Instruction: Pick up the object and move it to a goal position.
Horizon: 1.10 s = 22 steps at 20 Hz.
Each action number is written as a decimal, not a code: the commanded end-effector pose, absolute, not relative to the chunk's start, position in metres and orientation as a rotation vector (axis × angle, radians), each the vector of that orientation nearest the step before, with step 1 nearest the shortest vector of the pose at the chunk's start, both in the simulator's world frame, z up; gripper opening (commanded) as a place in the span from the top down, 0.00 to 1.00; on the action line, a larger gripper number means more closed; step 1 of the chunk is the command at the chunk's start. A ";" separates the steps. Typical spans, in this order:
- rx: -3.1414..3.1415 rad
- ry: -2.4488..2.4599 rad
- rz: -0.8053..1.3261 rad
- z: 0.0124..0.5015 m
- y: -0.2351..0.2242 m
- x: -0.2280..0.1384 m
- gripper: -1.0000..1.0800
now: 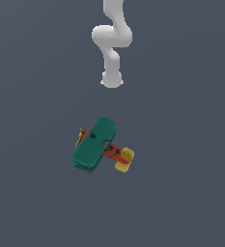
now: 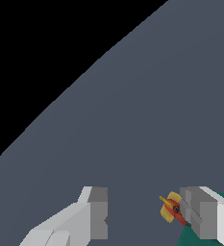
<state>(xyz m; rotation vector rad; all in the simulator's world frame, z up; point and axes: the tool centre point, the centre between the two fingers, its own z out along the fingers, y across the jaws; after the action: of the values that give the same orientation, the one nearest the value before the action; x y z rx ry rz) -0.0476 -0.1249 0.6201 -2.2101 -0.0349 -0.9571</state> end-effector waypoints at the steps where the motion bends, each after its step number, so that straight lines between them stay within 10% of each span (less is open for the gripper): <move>1: -2.173 -0.027 -0.981 0.623 -0.137 -0.047 0.38; 22: -1.903 0.103 -1.037 0.565 -0.226 -0.013 0.38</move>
<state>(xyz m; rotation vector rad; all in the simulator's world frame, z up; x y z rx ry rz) -0.0168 -0.2214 0.5740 -1.9200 0.0913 -1.0399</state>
